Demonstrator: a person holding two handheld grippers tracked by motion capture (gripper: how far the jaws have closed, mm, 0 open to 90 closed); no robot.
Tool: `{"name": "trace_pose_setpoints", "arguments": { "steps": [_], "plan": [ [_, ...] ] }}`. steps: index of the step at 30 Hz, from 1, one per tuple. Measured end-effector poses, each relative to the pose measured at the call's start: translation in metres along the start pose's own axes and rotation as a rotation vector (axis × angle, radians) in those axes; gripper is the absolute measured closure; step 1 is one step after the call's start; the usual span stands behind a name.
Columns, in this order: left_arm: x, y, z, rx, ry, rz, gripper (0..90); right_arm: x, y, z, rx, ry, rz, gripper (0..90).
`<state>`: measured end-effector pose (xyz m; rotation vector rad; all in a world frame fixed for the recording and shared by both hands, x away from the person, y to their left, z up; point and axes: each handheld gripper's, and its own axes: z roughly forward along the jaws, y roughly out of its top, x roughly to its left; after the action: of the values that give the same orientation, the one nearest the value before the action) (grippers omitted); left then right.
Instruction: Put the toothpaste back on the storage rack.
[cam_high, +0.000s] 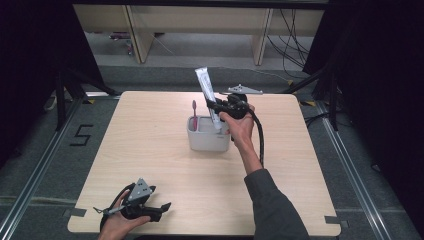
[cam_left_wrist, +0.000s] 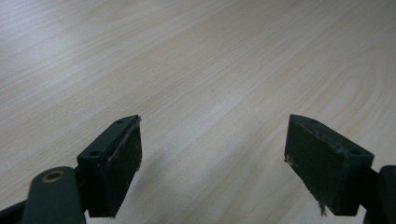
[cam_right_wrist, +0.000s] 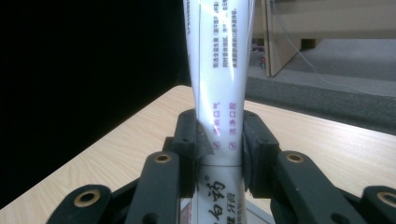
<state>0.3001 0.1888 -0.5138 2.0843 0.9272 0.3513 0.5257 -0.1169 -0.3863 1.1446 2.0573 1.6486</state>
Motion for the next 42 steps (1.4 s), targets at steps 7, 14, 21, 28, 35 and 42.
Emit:
{"name": "trace_pose_setpoints", "arguments": {
  "steps": [7,14,21,28,35,42],
  "plan": [
    [0.000,0.000,0.000,0.002,0.002,-0.001,18.7,0.000,-0.003,0.006,-0.011,-0.016,-0.012,71.2],
    [0.000,0.000,0.000,0.002,-0.001,0.001,18.7,0.004,-0.006,0.011,-0.008,-0.041,-0.017,71.2],
    [-0.001,-0.001,0.002,-0.004,-0.009,-0.002,18.7,0.007,-0.011,0.017,0.023,-0.037,-0.022,71.1],
    [-0.001,0.000,0.001,0.008,-0.005,0.009,18.7,0.007,-0.018,0.022,0.032,-0.050,-0.031,71.1],
    [-0.002,0.000,0.002,0.014,-0.012,0.007,18.7,0.005,-0.025,0.023,0.059,-0.063,-0.013,71.0],
    [-0.002,-0.001,0.002,0.015,-0.013,0.008,18.7,0.005,-0.027,0.024,0.086,-0.054,-0.025,70.8]
  ]
}}
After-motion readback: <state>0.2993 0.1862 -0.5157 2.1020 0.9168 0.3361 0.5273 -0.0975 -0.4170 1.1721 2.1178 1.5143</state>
